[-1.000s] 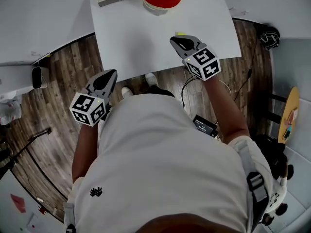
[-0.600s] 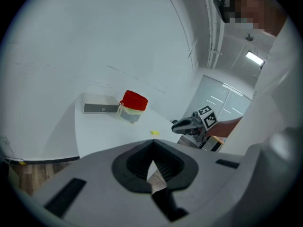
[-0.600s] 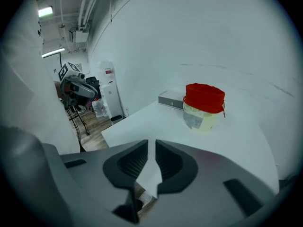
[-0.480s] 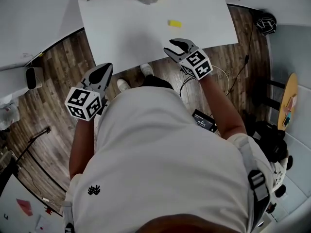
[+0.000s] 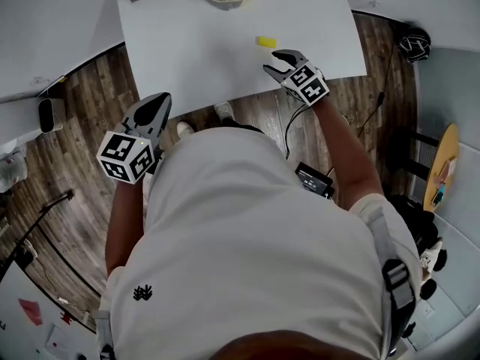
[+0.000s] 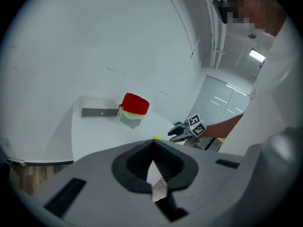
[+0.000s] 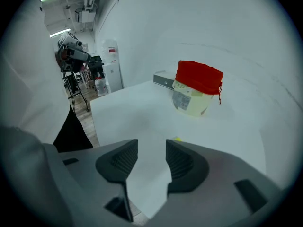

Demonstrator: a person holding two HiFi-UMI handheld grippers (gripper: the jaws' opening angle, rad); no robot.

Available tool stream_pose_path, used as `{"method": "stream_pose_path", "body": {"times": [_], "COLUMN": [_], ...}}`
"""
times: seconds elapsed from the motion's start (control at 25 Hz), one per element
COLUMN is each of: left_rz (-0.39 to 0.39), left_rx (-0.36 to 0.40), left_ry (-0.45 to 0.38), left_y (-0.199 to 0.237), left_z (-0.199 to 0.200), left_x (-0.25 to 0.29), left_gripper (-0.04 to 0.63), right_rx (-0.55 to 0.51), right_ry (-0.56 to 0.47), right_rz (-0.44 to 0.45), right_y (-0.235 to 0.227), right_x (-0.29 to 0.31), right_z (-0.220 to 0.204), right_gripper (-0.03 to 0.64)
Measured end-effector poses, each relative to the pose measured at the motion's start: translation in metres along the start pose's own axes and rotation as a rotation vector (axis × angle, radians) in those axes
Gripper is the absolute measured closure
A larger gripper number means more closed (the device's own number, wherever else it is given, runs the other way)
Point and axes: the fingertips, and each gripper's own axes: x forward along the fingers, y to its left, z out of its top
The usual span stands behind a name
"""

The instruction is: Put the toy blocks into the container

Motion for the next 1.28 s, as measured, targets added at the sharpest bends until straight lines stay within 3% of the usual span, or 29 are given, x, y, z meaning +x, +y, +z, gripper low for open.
{"method": "stream_pose_path", "body": {"times": [0.52,0.8,0.92,1.28], "left_rz": [0.097,0.158,0.171,0.165], "left_rx": [-0.010,-0.019,-0.024,-0.019], "left_ry": [0.021,0.029,0.024,0.021], "left_y": [-0.002,0.001,0.001,-0.001], "left_z": [0.014,0.014,0.016,0.020], "left_x": [0.023,0.024,0.025,0.032], "left_gripper": [0.589,0.589,0.589,0.589], "right_rx": [-0.211,-0.228,-0.235,-0.222], "right_ry": [0.176,0.210,0.221,0.212], "right_rz": [0.093,0.219,0.248,0.243], "right_y": [-0.063,-0.060,-0.057,-0.062], "right_x": [0.055,0.076,0.079,0.066], "right_z": [-0.028,-0.033,-0.035,-0.022], "right_gripper": [0.428,0.430,0.479,0.488]}}
